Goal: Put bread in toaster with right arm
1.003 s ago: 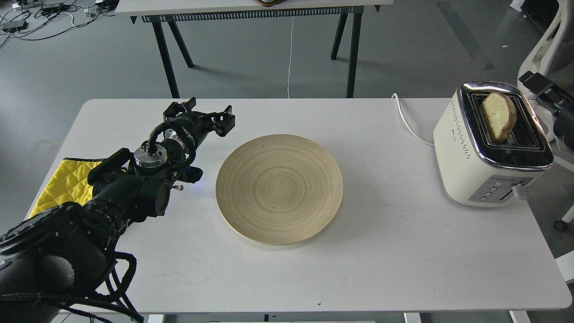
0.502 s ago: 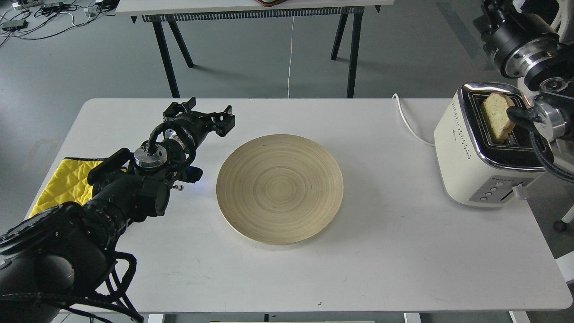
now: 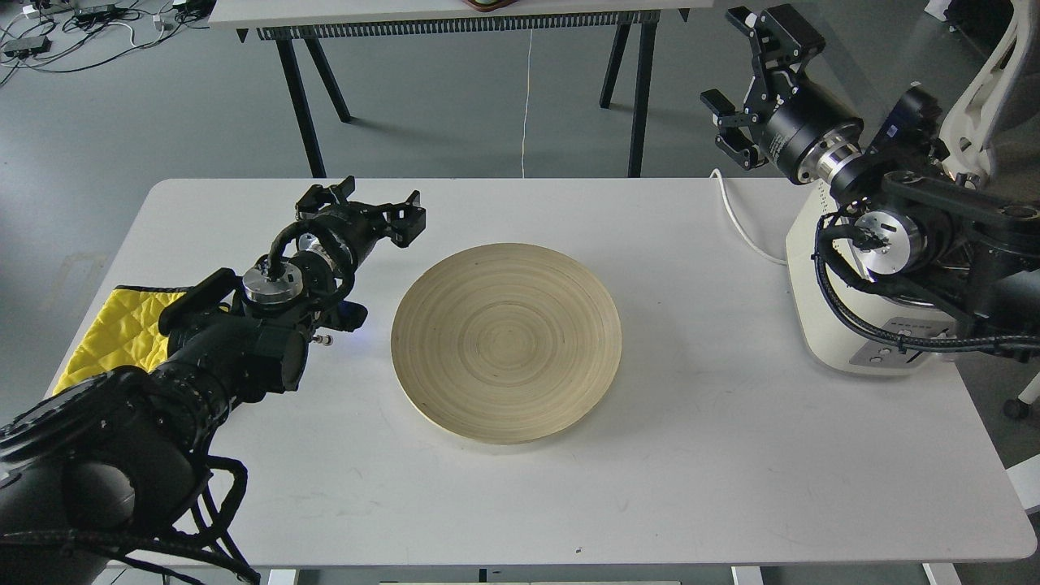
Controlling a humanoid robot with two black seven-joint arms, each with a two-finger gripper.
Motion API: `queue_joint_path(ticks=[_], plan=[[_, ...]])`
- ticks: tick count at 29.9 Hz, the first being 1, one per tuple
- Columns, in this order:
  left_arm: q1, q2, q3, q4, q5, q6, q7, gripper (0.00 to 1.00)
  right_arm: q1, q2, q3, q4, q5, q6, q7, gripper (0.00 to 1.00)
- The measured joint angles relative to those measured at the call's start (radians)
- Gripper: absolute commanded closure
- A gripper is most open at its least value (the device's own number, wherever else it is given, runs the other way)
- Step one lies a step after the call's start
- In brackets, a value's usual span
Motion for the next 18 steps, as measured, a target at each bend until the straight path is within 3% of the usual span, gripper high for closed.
queue_joint_path(ticks=[6, 18], plan=[[0.000, 0.000, 0.000, 0.000, 0.000, 0.000, 0.000, 0.00, -0.105, 0.089, 0.062, -0.109, 0.019, 0.181, 0.000, 0.01], [0.000, 0.000, 0.000, 0.000, 0.000, 0.000, 0.000, 0.00, -0.212, 0.154, 0.083, -0.135, 0.020, 0.211, 0.000, 0.01]])
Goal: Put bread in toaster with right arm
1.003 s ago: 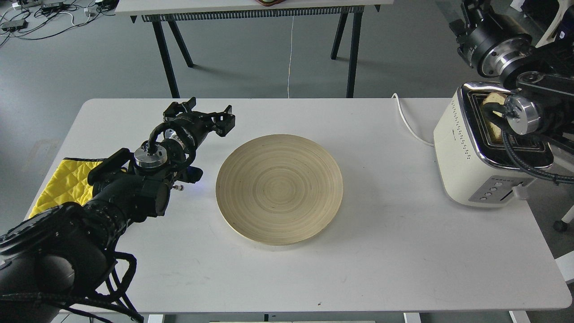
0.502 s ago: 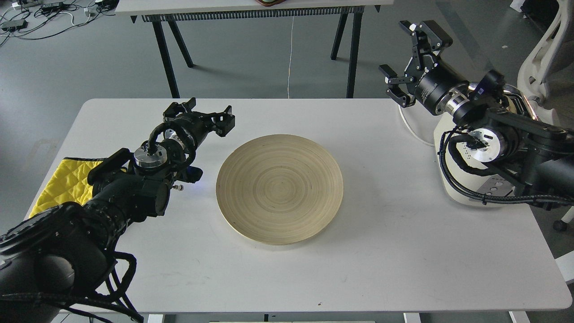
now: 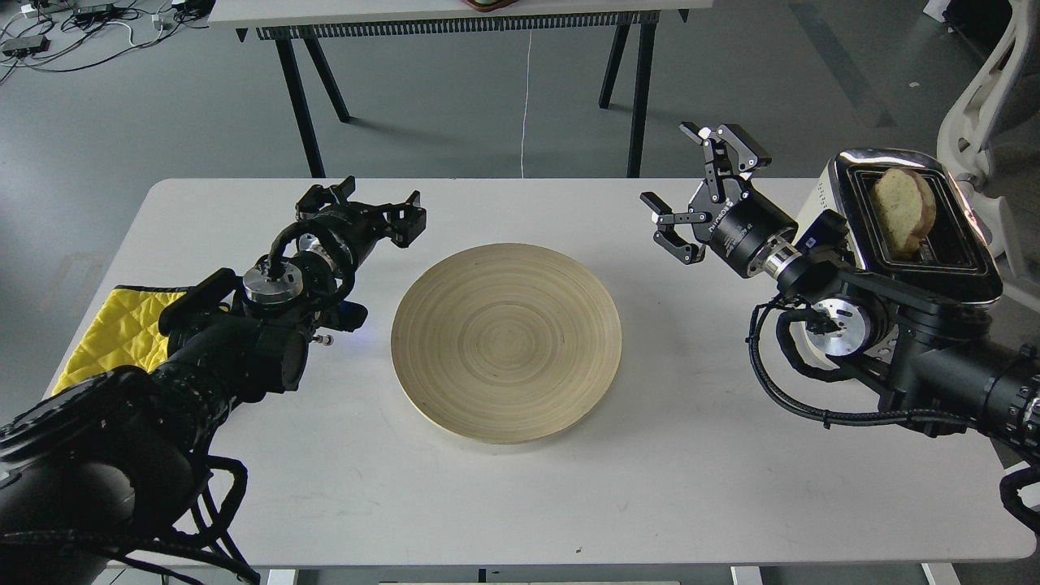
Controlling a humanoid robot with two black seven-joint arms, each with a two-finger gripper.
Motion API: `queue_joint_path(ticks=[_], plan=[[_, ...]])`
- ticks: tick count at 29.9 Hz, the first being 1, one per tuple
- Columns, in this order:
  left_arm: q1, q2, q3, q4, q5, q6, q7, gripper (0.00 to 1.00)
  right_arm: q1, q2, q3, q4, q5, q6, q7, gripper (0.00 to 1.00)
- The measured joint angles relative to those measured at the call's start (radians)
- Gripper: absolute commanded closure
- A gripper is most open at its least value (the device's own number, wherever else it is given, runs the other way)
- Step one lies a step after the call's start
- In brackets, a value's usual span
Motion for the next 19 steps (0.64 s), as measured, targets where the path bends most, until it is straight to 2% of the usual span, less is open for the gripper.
queue_joint_path(ticks=[19], plan=[[0.000, 0.000, 0.000, 0.000, 0.000, 0.000, 0.000, 0.00, -0.015, 0.008, 0.036, -0.021, -0.001, -0.016, 0.000, 0.01]])
